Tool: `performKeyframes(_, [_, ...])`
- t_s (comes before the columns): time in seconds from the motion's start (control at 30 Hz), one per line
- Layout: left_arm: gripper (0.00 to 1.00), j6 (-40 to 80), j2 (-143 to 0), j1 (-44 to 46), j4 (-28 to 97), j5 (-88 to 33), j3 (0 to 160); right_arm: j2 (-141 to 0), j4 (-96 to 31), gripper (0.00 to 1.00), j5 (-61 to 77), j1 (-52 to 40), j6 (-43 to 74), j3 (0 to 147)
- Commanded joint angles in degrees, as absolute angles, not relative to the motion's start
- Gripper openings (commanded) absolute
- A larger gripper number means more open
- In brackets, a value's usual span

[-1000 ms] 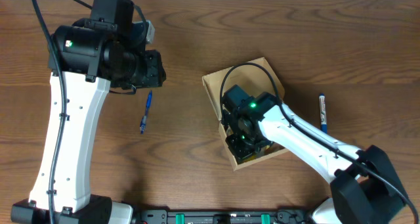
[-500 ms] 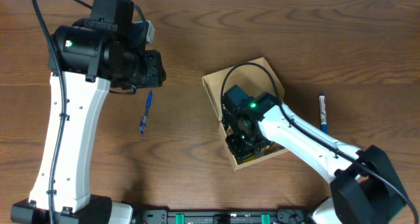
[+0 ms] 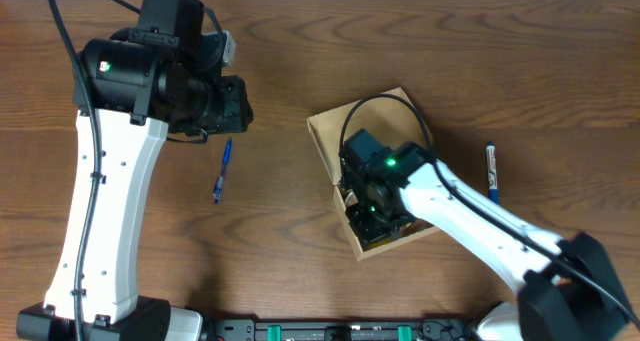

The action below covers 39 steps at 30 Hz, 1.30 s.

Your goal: Pack container

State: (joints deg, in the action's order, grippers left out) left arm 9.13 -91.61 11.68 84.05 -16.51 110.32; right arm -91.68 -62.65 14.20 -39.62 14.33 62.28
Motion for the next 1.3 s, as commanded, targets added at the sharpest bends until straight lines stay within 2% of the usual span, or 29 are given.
performKeyframes(0.0, [0.43, 8.56, -90.96, 11.70, 84.16, -16.12, 110.37, -88.12, -63.77, 0.02, 13.93, -40.07, 15.90, 62.89])
performKeyframes(0.23, [0.43, 8.56, -90.96, 11.70, 84.18, -16.12, 110.37, -86.78, -66.48, 0.02, 11.53, -40.23, 16.71, 62.89])
performKeyframes(1.07, [0.43, 8.58, -90.96, 11.70, 84.40, -16.12, 110.37, -86.78, -63.53, 0.04, 8.69, -40.16, 17.37, 62.89])
performKeyframes(1.27, [0.43, 8.58, -90.96, 11.70, 84.66, -16.12, 110.37, -86.78, -62.98, 0.04, 2.33, -38.41, 18.20, 62.89])
